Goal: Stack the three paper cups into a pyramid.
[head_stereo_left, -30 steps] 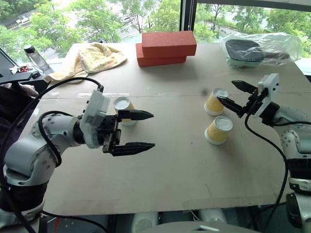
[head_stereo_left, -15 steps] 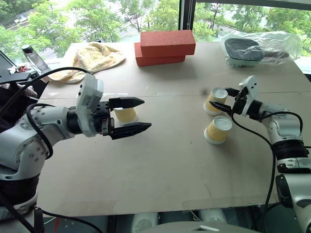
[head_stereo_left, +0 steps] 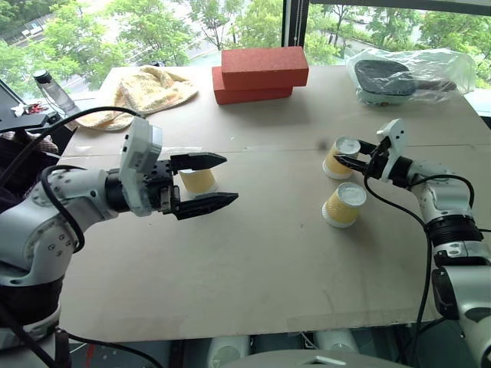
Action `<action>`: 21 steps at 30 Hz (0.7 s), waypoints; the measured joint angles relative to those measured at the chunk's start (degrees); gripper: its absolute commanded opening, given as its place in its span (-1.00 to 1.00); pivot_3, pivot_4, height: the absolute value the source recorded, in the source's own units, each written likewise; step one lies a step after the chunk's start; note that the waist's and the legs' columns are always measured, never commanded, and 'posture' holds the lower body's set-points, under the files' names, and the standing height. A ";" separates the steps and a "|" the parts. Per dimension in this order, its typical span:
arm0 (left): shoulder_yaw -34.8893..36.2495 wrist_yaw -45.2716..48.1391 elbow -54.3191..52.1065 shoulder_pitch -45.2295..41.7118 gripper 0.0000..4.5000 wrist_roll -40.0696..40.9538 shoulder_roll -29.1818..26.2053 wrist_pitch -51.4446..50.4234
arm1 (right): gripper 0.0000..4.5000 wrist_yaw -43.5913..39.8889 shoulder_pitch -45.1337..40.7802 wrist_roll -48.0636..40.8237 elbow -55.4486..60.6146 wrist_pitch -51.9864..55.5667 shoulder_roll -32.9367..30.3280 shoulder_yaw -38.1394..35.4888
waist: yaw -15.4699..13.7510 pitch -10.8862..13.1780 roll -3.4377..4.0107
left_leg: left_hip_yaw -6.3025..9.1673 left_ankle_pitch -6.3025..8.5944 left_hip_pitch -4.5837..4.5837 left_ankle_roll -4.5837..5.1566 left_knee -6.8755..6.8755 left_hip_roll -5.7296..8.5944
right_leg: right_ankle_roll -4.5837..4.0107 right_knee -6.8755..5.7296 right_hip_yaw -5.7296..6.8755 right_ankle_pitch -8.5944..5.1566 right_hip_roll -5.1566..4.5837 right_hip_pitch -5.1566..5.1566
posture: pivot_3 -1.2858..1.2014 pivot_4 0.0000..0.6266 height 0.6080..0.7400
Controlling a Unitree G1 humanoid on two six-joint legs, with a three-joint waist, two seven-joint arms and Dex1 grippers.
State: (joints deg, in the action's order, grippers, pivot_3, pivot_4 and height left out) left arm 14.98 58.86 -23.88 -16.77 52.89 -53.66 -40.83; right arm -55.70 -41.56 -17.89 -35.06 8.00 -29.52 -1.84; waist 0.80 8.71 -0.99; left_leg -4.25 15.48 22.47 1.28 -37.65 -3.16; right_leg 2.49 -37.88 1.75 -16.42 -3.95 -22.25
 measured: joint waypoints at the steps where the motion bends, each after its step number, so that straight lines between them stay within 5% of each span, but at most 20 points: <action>1: 0.00 0.01 0.00 0.11 1.00 -0.04 0.03 0.01 | -0.04 -0.01 0.00 0.10 -0.02 -0.33 0.08 -0.07 | 0.00 0.00 0.00 | 0.00 0.00 0.00 0.00 0.00 0.00 | 0.00 0.00 0.00 0.00 0.00 0.00 | 0.03 -0.52 0.85; 10: -0.01 0.24 0.02 0.36 1.00 -0.50 0.04 0.04 | -0.04 -0.41 0.01 -1.59 7.63 1.97 0.53 -0.40 | 0.02 0.01 0.02 | 0.00 0.00 0.25 -0.01 -0.09 -0.02 | 0.01 -0.11 -0.01 0.01 0.01 -0.25 | 0.03 -0.52 0.85; 21: -0.04 1.09 0.10 0.59 1.00 -0.97 0.20 0.04 | -0.04 -2.03 5.67 -12.54 41.78 23.34 -2.38 1.11 | -0.23 0.01 0.01 | 0.06 0.00 0.41 0.00 -0.16 -0.02 | 0.01 -0.12 0.08 0.01 -0.01 -0.33 | 0.03 -0.52 0.85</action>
State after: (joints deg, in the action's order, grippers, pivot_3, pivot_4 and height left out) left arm 14.94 59.95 -23.79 -16.18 51.92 -53.46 -40.79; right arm -57.73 -35.88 -30.43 6.72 31.34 -31.90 -0.73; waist 0.57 8.71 -0.98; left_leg -4.19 15.48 22.88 1.28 -37.81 -3.19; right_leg 2.50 -38.00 1.83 -16.41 -3.95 -22.58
